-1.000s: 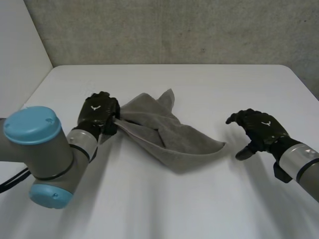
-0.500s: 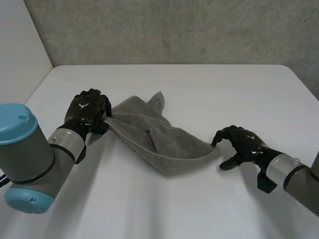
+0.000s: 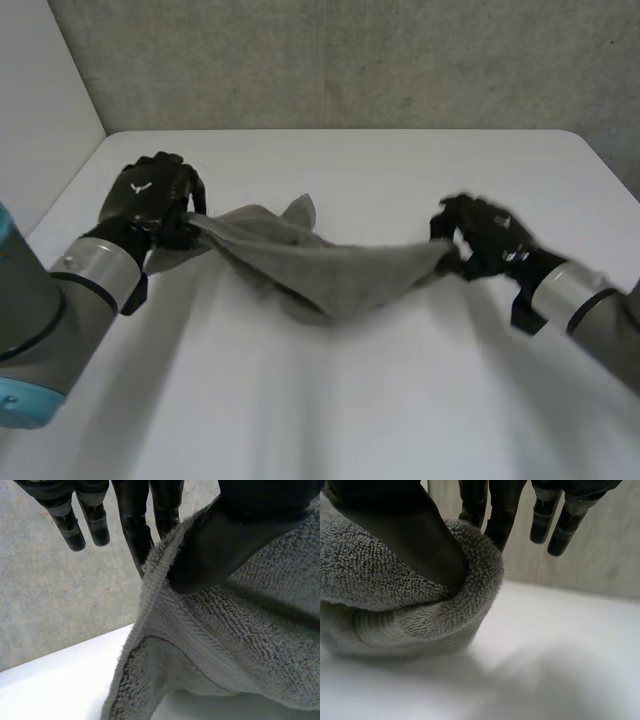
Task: Fold the towel.
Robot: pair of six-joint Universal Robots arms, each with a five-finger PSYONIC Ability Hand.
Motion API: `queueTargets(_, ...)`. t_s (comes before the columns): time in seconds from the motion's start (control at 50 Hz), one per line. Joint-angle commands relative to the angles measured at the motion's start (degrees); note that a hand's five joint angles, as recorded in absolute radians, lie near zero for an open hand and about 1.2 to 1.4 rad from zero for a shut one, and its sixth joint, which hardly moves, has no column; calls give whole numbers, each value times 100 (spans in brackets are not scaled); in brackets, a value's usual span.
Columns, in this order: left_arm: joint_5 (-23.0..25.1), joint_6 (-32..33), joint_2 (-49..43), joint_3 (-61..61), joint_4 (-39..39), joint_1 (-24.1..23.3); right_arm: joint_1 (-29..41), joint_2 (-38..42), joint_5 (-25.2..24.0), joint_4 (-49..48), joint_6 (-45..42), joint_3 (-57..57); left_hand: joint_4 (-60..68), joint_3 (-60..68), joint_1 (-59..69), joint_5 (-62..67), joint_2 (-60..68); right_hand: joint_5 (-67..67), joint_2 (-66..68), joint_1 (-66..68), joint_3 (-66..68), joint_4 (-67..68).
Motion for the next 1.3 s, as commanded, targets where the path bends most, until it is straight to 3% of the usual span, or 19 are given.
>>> queueTargets(0.02,622,-16,468,144,-527,312,-53,-923,-191,413,-37,-366,-288,-246,444,400,593,448,658,578,-43,-342)
queueTargets(0.14,1018,-16,556,619,-870,426,132,-958,-464,545,-398,-990,-288,-246,444,400,593,448,658,578,-43,-342)
queueTargets(0.3,1141,28,-507,2236,-896,417,984,413,-376,800,-1944,-3257,-288,-246,444,400,593,448,658,578,-43,-342)
queueTargets(0.34,1097,29,-989,3347,-835,347,1107,868,201,783,-2601,-4552,-288,-246,444,400,593,448,658,578,-43,-342)
queueTargets(0.36,1097,28,-991,3352,-835,347,1108,870,204,782,-2604,-4558,-288,-246,444,400,593,448,658,578,-43,-342)
queueTargets(0.4,957,-42,-1079,4140,-494,373,1169,888,1105,617,-2884,-5459,-288,-246,444,400,593,448,658,578,-43,-342)
queueTargets(0.46,833,-51,-1044,4275,-211,382,1213,791,1417,378,-2815,-5586,-288,-246,444,400,593,448,658,578,-43,-342)
queueTargets(0.52,596,-86,-771,4187,326,364,1195,422,1373,-35,-2525,-5393,-288,-246,444,400,593,448,658,578,-43,-342)
queueTargets(0.56,630,-60,-290,3707,571,434,1117,54,919,0,-2227,-4799,-288,-246,444,400,593,448,658,578,-43,-342)
queueTargets(0.58,631,-60,-288,3704,572,435,1116,53,916,0,-2226,-4795,-288,-246,444,400,593,448,658,578,-43,-342)
queueTargets(0.62,841,-42,-69,3092,616,452,977,-88,453,35,-2243,-4139,-288,-246,444,400,593,448,658,578,-43,-342)
queueTargets(0.7,1185,-16,-68,2509,563,523,747,-229,64,290,-2525,-3486,-288,-246,444,400,593,448,658,578,-43,-342)
queueTargets(0.74,1456,72,-85,1827,554,558,642,-281,-208,657,-3084,-2891,-288,-246,444,400,593,448,658,578,-43,-342)
queueTargets(0.8,1554,160,-94,1489,554,567,642,-273,-244,826,-3456,-2589,-288,-246,444,400,593,448,658,578,-43,-342)
queueTargets(0.9,1624,940,-147,261,554,514,668,-194,-253,1344,-5148,-1344,-288,-246,444,400,593,448,658,578,-43,-342)
queueTargets(1.0,1615,1512,-480,-329,484,383,633,-10,-209,1389,-6030,-675,-288,-246,444,400,593,448,658,578,-43,-342)
queueTargets(1.08,1545,1742,-841,-549,457,75,624,149,-191,1406,-6058,-357,-288,-246,444,400,593,448,658,578,-43,-342)
queueTargets(1.26,1501,1760,-894,-568,422,136,422,88,-130,1406,-5699,-128,-288,-246,444,400,593,448,658,578,-43,-342)
queueTargets(1.3,1448,1769,-903,-568,422,180,396,70,-68,1406,-5469,-128,-288,-246,-75,-119,74,448,658,578,-43,-342)
